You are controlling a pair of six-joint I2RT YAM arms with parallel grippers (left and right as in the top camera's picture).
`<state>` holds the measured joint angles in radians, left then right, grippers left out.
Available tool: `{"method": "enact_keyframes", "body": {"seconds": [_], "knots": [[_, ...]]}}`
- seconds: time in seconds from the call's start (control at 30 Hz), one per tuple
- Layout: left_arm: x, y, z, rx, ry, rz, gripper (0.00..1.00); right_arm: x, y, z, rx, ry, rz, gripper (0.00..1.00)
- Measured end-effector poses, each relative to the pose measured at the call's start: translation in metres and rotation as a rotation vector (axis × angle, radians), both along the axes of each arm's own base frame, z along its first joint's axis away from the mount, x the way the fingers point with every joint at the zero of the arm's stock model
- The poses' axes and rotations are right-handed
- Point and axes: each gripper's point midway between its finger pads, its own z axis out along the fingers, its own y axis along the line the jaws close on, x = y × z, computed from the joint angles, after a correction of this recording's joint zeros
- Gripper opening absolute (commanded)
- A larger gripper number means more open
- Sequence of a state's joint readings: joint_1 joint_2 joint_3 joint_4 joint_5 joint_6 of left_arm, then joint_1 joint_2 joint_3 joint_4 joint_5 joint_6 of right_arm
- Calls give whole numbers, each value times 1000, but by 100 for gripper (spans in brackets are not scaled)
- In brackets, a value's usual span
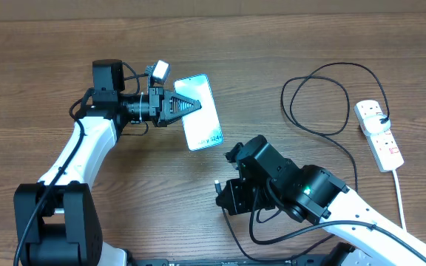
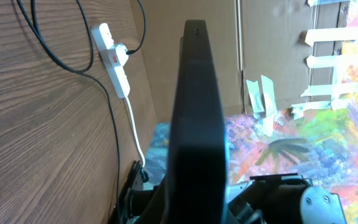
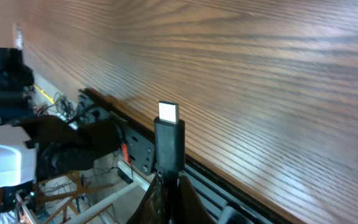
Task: Plug charger to phone and switch on socket
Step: 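Carry the USB-C plug with the right gripper toward the phone, then align the USB-C plug under the phone's bottom port with the right gripper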
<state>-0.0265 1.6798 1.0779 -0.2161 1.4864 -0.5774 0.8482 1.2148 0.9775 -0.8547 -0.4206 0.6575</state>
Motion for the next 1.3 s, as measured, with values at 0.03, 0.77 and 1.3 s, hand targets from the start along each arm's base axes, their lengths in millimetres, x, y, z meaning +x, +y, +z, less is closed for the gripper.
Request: {"method": "enact_keyframes", "body": {"seconds": [0.03, 0.77, 1.3], "knots": [[0, 0, 0, 1, 0, 1, 4, 2, 5, 3, 19, -17, 4, 4], [0, 0, 0, 2, -2, 1, 4, 48, 17, 20, 47, -318, -7, 4], [-7, -9, -1, 0, -33, -33, 4, 57, 16, 23, 37, -388, -1, 4]]}}
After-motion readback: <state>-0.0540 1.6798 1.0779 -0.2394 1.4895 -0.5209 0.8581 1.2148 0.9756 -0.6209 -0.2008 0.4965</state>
